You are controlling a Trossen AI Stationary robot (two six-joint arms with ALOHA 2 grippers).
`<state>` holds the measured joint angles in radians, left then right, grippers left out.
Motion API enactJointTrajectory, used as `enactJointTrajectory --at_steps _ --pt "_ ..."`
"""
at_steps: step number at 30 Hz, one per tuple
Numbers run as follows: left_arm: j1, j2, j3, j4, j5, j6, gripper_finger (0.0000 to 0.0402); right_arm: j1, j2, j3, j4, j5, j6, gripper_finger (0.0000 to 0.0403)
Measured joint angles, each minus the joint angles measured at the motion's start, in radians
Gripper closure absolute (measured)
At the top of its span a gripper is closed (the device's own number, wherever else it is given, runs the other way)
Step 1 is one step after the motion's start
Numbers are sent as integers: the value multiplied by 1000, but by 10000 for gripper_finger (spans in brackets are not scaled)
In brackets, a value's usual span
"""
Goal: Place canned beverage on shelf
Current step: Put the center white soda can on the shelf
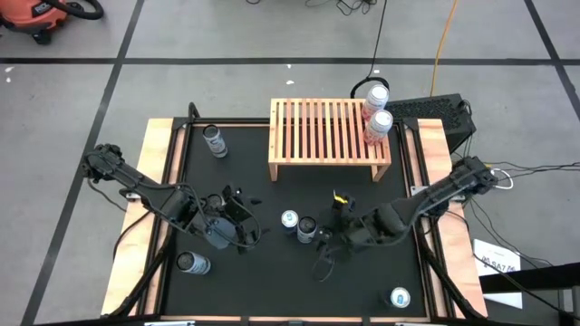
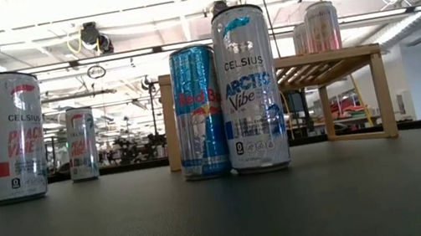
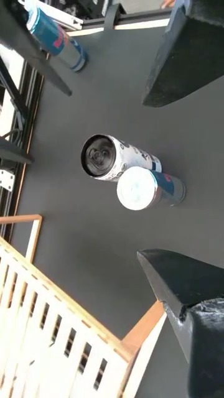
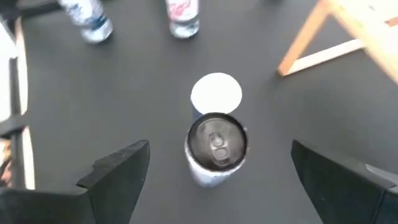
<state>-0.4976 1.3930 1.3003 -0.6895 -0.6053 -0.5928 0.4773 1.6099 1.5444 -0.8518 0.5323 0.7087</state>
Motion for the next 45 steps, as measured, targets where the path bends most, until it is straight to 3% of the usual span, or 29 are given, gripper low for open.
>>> enactJointTrajectory --at_steps 14,26,29,35,40,45 --pt "1 0 0 -8 -25 -30 11 -155 65 0 72 -277 -200 25" --pt "1 0 0 -7 -32 -33 11 -183 166 0 52 -352 -178 29" --pt "1 0 0 -7 -32 -33 11 -188 169 0 51 -353 -154 59" --pt "1 0 0 -7 -32 -28 11 -203 159 0 39 -379 -145 176" --pt "1 0 0 -5 -32 0 11 -209 129 32 -25 -445 -118 176" --pt "14 0 0 42 -8 107 11 -209 99 181 -178 -438 -129 176"
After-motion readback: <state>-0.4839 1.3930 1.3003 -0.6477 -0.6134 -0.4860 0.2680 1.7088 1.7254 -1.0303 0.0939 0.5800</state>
